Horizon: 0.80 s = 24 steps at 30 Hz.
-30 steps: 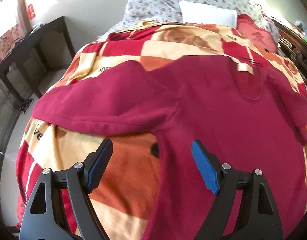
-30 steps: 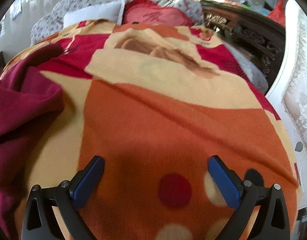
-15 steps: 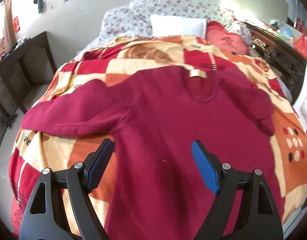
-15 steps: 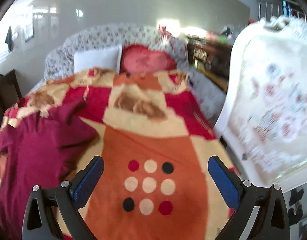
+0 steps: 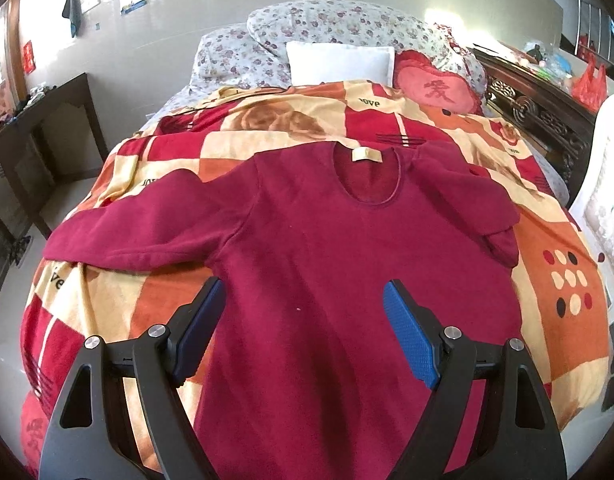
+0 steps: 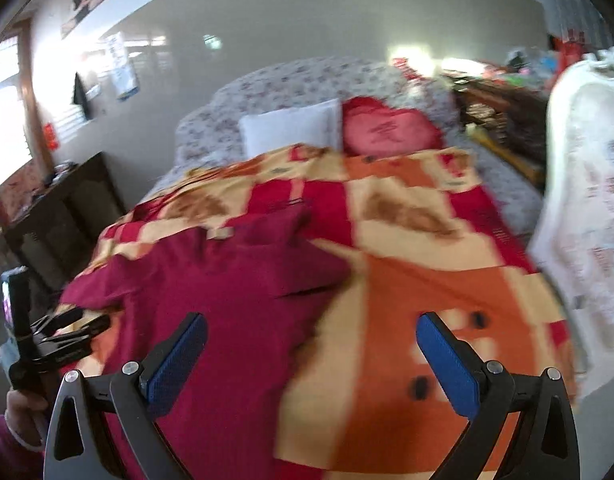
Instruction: Fold small clothes
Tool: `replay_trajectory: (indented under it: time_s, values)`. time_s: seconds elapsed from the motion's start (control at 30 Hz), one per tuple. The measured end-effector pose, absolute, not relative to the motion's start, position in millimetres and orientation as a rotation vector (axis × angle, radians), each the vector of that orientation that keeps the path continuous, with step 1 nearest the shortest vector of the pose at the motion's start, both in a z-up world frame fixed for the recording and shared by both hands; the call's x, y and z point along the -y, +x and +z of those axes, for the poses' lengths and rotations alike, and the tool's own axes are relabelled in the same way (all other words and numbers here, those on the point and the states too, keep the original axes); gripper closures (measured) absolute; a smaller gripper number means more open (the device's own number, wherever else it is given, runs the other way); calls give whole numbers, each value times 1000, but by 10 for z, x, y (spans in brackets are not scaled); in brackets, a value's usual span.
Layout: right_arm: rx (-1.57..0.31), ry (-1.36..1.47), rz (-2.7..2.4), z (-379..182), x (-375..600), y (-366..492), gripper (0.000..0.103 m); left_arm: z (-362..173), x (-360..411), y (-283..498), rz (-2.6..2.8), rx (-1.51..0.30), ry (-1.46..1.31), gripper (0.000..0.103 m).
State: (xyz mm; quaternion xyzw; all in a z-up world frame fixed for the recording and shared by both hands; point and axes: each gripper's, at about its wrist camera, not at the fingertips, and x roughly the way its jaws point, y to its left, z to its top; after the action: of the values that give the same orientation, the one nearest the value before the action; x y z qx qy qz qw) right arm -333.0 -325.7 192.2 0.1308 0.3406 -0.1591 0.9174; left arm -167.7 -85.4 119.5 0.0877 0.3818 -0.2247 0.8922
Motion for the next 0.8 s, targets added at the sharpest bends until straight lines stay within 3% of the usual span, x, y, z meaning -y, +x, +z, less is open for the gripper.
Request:
replay_trajectory:
  time_s: [0.3, 0.8]
  values:
    - [-728, 235, -283, 1589, 2629, -2723, 0, 1165, 729, -1590, -438, -806, 150, 22]
    - [-781, 195, -311, 1472, 2485, -2407, 0, 1095, 686, -1509, -428, -824, 122, 22]
